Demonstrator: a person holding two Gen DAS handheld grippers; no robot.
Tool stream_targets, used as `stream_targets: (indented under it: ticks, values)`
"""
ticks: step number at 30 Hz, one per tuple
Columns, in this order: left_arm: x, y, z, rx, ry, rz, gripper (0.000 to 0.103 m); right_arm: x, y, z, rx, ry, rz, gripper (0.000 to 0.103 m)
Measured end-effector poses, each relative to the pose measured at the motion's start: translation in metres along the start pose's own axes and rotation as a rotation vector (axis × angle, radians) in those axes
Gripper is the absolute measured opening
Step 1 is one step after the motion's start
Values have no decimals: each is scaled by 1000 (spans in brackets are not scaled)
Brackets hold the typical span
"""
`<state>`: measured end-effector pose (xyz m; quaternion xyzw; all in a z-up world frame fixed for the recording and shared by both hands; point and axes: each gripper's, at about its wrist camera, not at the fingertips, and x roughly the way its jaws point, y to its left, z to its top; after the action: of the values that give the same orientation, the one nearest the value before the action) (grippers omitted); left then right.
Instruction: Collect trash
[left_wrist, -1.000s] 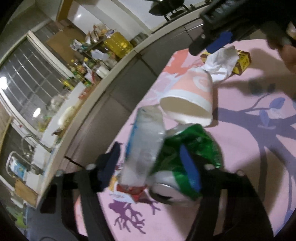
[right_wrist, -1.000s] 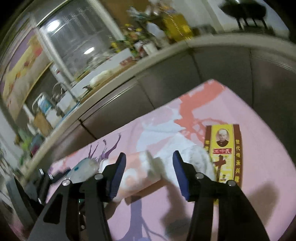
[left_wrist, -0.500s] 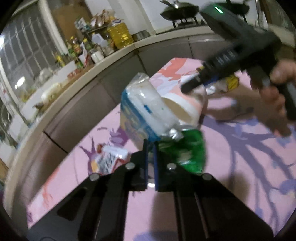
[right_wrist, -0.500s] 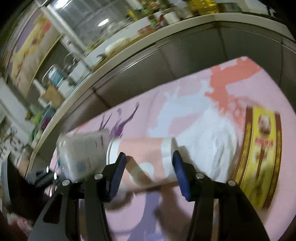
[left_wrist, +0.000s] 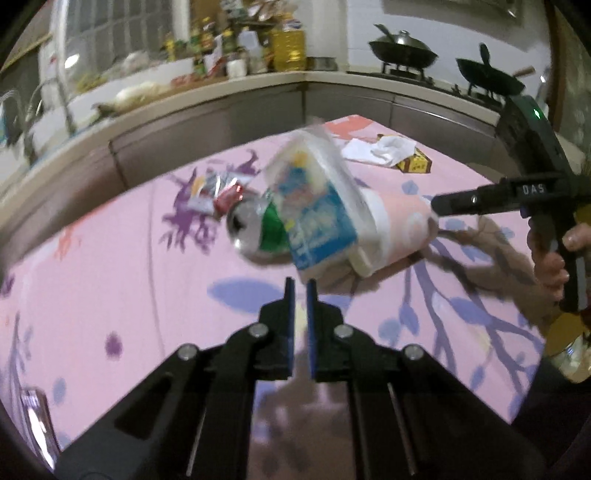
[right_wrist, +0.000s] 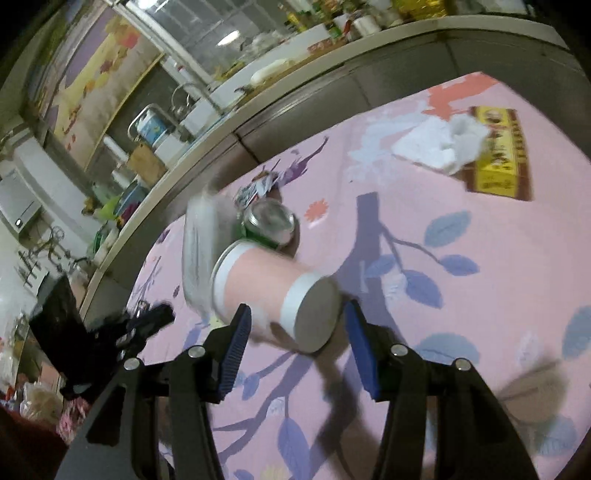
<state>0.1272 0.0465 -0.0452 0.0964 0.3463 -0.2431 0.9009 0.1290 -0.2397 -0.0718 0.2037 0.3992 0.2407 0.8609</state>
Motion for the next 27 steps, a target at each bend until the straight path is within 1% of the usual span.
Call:
stream_targets:
  ticks: [1,2,3,4,5,6,7,8,9,10,11,12,13,15,18,19,20,22,23,24,26,27]
  values:
    - [-3,2,-2,-20,-2,-3,14,-5,0,2,7,-17,3,51]
    - [-6,6,-3,-42,-6,-5,20,-7,1,5,11,-29,6,51]
    - [-8,9,-3,-70,-11,-8,29,-11,1,6,14,-45,9,51]
    - [-12,14,-2,-120,-18,-17,35,-14,4,8,16,-63,13,51]
    - [-13,19,-1,-174,-26,-27,44,-14,6,9,17,-72,10,51]
    - [-14,21,0,-227,-33,-56,45,-14,9,10,16,-76,1,51]
    - [-14,21,2,-246,-33,-82,45,-12,14,9,8,-77,-5,51]
    - [-14,17,4,-247,-33,-93,46,-10,19,6,-6,-75,-5,51]
    - [-13,8,6,-226,-36,-87,59,-7,24,4,-16,-73,-8,51]
    - [-13,2,9,-209,-39,-78,69,-5,27,2,-28,-70,-14,51]
    - [-14,-3,11,-193,-49,-64,84,-2,30,-1,-38,-63,-18,51]
    - [-16,-8,13,-178,-61,-54,86,0,32,-3,-38,-55,-18,51]
    - [-17,-14,15,-151,-67,-52,86,2,33,-4,-35,-51,-16,51]
    - [-16,-24,17,-100,-73,-26,86,1,34,-7,-29,-48,-12,51]
    - [-7,-41,17,26,-72,68,86,-1,34,-9,-30,-55,-19,51]
    - [-1,-48,16,85,-75,98,86,-2,35,-9,-28,-59,-22,52]
    - [2,-52,14,119,-80,112,85,-3,35,-10,-29,-61,-21,52]
    - [15,-62,8,220,-82,145,70,-4,36,-12,-38,-61,-23,57]
    - [23,-63,7,246,-56,143,55,-4,35,-13,-41,-64,-33,58]
    - [28,-63,6,251,-38,139,41,-4,32,-14,-38,-64,-41,59]
    - [39,-56,5,231,2,117,30,-2,26,-18,-8,-53,-42,59]
    - [40,-54,4,222,6,115,28,-1,23,-20,3,-49,-39,59]
